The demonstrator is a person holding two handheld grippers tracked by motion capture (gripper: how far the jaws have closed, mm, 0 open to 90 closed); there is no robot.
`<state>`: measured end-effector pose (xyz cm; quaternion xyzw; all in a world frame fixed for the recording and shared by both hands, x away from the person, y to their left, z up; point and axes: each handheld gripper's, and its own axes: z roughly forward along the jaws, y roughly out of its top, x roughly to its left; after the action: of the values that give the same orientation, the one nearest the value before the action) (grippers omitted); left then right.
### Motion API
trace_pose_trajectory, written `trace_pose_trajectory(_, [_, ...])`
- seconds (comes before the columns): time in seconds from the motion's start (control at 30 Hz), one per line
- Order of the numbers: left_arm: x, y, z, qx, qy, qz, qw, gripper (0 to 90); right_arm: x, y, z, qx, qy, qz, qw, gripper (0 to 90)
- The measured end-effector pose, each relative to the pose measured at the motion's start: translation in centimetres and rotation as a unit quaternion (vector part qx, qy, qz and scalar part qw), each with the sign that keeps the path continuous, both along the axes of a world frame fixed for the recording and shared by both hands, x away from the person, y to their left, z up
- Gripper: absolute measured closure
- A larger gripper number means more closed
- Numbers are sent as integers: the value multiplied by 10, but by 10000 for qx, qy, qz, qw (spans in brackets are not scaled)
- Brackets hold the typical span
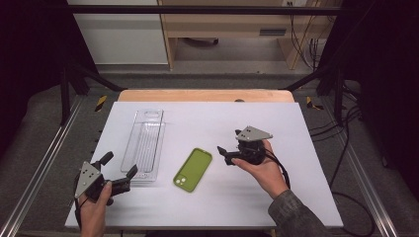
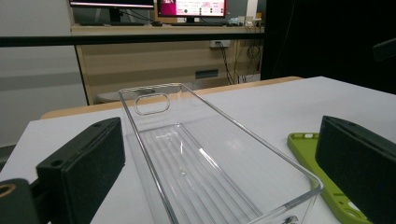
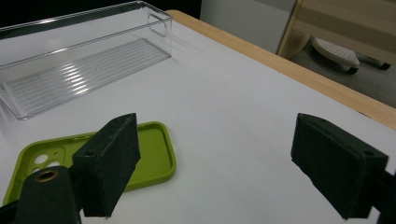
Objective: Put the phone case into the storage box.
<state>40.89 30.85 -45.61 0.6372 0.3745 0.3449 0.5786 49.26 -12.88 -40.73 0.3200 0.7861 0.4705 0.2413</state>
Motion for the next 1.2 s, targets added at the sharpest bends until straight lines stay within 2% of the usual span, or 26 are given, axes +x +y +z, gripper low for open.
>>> trace_pose_trajectory(0.57, [0, 1, 0, -2, -5, 7, 10000, 12, 4, 29, -14, -236, 284, 204, 9991, 77])
trace_pose_trajectory(1.0, [0, 1, 1, 0, -16, 21, 10000, 12, 5, 58, -28, -559, 477, 442, 9963, 65])
trace_pose_trajectory(1.2, [0, 1, 1, 4, -13, 23, 10000, 12, 6, 66, -33, -629, 581, 529, 9949, 64])
